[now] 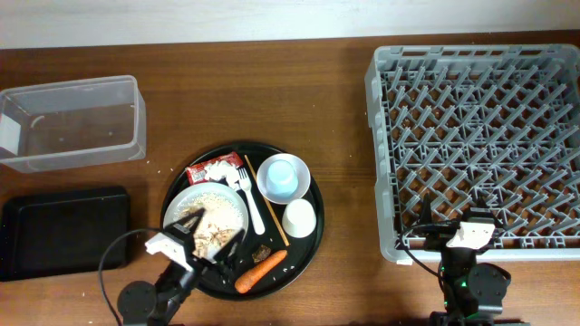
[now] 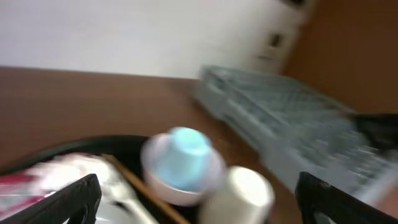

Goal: Sort waste into correct bins and load items into the dishwasher rack
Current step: 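Move the left gripper toward the white plate of rice, then grasp the rim of the white plate with the left gripper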

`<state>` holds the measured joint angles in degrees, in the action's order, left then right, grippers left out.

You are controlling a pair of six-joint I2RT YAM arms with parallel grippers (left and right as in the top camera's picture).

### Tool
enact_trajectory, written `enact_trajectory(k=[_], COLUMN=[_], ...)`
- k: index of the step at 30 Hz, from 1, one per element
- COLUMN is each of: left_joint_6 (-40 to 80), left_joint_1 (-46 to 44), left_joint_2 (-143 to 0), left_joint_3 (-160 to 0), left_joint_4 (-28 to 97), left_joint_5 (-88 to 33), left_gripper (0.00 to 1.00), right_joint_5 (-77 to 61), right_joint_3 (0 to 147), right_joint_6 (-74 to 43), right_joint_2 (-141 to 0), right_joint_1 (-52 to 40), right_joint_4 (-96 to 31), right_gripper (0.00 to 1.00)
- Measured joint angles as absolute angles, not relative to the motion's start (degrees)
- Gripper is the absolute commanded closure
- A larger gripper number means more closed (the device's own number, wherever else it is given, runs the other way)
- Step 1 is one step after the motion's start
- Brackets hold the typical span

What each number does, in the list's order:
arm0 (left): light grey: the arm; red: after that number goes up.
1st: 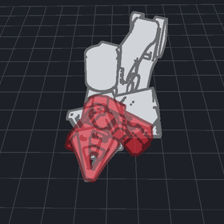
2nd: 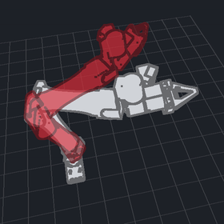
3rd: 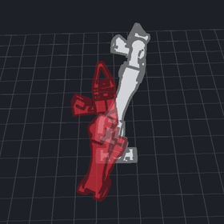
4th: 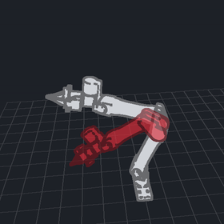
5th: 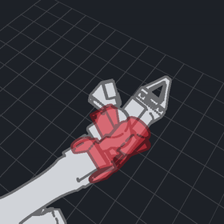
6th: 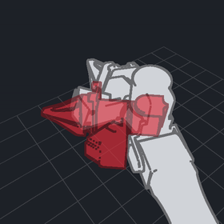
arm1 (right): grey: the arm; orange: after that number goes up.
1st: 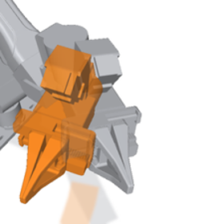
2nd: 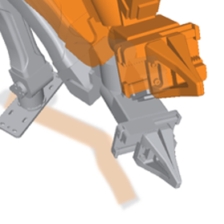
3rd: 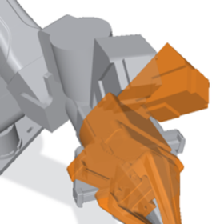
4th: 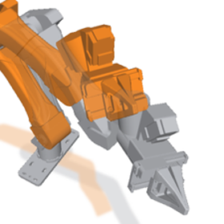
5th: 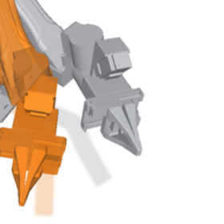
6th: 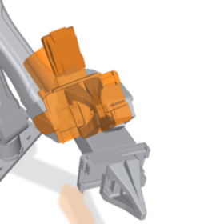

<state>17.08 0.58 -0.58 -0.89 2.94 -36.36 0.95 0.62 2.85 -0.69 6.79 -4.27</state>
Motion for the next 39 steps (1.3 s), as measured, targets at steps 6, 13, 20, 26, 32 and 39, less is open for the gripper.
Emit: enact_trajectory(k=[6,13,20,26,32,39], left_joint_6=[24.3,19.1,10.2,11.8,15.0,17.6], left_joint_1=[0.6,0.6,0.5,-0.9,-11.4,-15.9], left_joint_2=[-0.6,-11.5,-39.7,-47.6,-63.6,-77.7], left_joint_3=[-1.0,-18.0,-46.7,-52.5,-59.8,-59.9], left_joint_4=[-2.3,18.9,45.4,57.0,60.0,59.6], left_joint_5=[-44.6,-40.5,-36.8,-29.1,-19.4,-14.5], left_gripper=[0.01,0.01,0.01,0.01,0.01,0.21], right_joint_5=[1.0,0.8,0.5,0.5,0.5,0.5], right_joint_3=[0.6,0.6,0.6,0.6,0.6,0.6], right_joint_6=[2.8,2.8,2.8,2.8,2.8,2.8], right_joint_2=[-0.7,-0.7,-0.7,-0.7,-0.7,-0.7], right_joint_1=[6.8,6.8,6.8,6.8,6.8,6.8], right_joint_4=[-4.3,-4.3,-4.3,-4.3,-4.3,-4.3], right_gripper=[0.01,0.01,0.01,0.01,0.01,0.01])
